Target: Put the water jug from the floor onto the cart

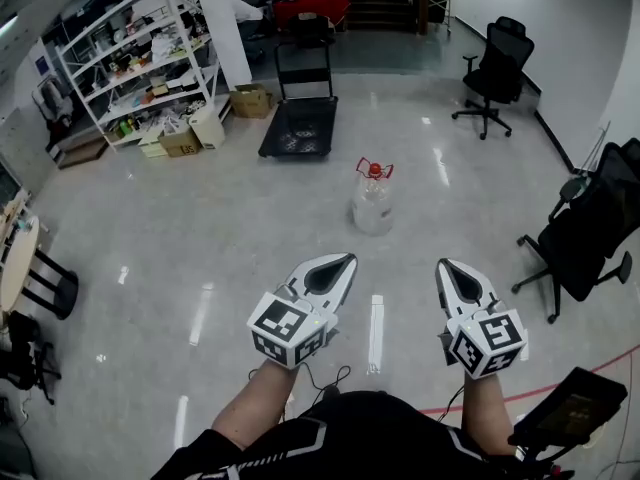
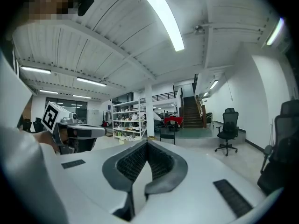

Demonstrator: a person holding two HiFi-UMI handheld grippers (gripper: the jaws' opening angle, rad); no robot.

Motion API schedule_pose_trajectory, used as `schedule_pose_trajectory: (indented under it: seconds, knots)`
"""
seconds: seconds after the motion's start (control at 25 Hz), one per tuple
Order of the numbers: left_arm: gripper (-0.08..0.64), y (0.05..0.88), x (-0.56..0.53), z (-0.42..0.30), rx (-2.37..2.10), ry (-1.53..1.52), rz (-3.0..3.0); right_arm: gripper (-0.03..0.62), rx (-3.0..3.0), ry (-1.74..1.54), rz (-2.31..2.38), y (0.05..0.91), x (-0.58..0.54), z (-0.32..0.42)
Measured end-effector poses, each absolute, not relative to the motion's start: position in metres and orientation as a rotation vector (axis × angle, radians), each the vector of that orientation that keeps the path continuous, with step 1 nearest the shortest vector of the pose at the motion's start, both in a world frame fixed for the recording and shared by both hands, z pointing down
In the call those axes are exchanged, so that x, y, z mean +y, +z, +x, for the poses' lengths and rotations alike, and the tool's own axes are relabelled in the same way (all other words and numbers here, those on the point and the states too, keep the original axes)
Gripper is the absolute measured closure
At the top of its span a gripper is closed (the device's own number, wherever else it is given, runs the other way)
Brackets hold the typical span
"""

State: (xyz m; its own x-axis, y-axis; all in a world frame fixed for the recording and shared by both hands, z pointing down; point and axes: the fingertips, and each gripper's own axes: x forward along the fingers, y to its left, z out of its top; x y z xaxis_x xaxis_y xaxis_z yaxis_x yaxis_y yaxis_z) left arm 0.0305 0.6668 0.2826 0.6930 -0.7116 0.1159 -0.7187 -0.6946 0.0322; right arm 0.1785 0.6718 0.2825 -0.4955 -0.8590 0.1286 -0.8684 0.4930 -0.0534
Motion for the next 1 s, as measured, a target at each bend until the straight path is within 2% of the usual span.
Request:
schedule_pose_trajectory:
  seconds: [0.52, 1.0]
  knots:
    - [0.560, 0.286, 0.669, 0.023, -1.220, 0.165, 2.800, 0.591, -2.640, 0.171, 1.543, 0.277, 0.668, 0.176]
    - [0.559, 0.297, 0.647, 0.052, -1.263, 0.197, 2.762, 0.589, -2.670, 0.098, 1.464, 0.282, 0.650, 0.198]
